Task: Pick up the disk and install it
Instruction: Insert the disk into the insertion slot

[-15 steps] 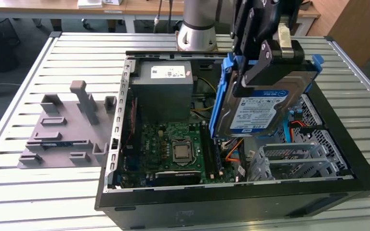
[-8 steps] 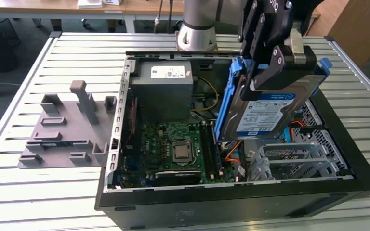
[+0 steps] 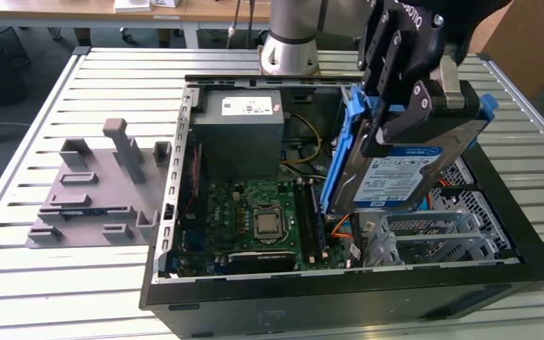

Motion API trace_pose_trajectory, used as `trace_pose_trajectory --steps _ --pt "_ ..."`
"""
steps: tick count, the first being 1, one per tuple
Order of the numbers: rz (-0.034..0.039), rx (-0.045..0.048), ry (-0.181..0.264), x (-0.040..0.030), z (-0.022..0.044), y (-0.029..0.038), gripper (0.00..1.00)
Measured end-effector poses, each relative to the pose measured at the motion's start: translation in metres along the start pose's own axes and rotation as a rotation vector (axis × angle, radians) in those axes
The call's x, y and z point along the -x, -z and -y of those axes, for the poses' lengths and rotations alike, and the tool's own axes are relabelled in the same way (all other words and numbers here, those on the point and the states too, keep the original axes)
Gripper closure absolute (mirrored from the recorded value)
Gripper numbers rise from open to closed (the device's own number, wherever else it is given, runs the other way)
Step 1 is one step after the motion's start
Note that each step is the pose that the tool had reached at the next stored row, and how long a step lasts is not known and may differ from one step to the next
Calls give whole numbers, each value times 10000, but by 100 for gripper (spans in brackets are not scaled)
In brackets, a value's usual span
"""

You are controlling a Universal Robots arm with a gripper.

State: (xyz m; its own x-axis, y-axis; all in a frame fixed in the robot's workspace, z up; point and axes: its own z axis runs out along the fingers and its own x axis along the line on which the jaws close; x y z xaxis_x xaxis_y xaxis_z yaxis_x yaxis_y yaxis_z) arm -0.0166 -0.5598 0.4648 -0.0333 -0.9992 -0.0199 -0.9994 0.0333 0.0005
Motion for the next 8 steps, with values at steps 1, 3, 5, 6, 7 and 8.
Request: trace_pose_trajectory --steps 1,3,5,6,7,8 --pt "0 -1 0 -3 18 -5 64" --pt "-8 1 0 -5 58 -13 64" --pt "-8 0 0 -7 104 -25 64" --pt "-7 0 -1 -7 127 -31 64" --pt "-7 0 0 -10 149 -35 64" --pt "-8 0 -1 -11 170 -37 64"
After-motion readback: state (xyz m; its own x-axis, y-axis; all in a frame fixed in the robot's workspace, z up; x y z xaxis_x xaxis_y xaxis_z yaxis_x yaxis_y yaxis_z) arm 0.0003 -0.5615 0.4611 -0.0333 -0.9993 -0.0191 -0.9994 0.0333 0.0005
